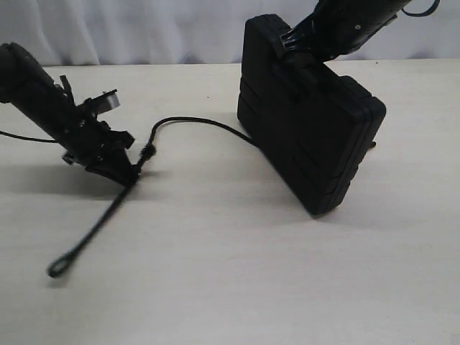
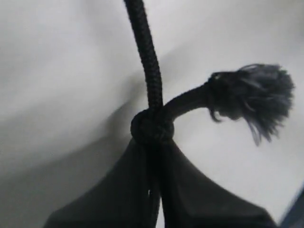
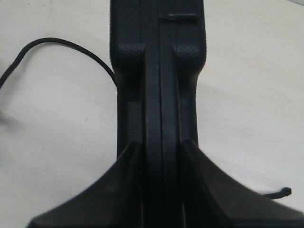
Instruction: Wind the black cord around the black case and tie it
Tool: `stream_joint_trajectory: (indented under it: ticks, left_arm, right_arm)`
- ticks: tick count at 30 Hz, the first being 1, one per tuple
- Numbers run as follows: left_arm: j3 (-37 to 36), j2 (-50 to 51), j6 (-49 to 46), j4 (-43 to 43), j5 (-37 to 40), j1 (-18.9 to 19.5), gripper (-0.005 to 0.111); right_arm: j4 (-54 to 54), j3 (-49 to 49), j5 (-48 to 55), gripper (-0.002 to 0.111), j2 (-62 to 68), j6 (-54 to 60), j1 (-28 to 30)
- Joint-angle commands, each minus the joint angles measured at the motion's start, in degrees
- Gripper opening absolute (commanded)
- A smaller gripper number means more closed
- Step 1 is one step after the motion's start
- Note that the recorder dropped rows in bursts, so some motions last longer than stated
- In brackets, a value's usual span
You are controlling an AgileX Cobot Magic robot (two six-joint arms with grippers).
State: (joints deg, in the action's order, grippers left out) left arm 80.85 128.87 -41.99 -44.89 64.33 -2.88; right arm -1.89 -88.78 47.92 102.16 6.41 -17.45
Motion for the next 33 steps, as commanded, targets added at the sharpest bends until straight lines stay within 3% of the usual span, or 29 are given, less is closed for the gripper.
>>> stream_joint_trajectory:
  ticks: [1,6,8,16,20,25,33]
  left_arm:
    - [-0.07,0.76,-1.44,-8.85,5.51,-4.07,0.019]
    - [-0.07,0.63,-7.54,-8.23,4.96,-6.52,0.058]
    - [0.54,0.03,-9.38,-6.93,4.96,-6.52,0.063]
    - [8.58,-5.49,-8.92,11.76,5.41,-6.52,0.063]
    - [8.81,-8.39,-28.2,11.29,5.63,-7.22,0.061]
    - [8.52,-9.53,-52.43,15.32,5.63,-11.21,0.046]
    - [8.43,-6.81,-55.18,37.26,0.05,-20.3,0.045]
  right_arm:
    - [0.91,0.53,3.41,0.004,0.35,-0.03,-0.06]
    - [0.91,0.53,3.93,0.004,0.35,-0.17,-0.06]
    - [0.91,0.53,4.02,0.004,0.35,-0.17,-0.06]
    - [0.91,0.53,4.02,0.004,0.35,-0.17,-0.06]
    - [0.91,0.53,4.07,0.004,0.35,-0.17,-0.06]
    - [0.91,0.53,4.35,0.004,0.35,-0.17,-0.06]
    - [0.91,0.53,4.44,0.004,0.35,-0.03,-0.06]
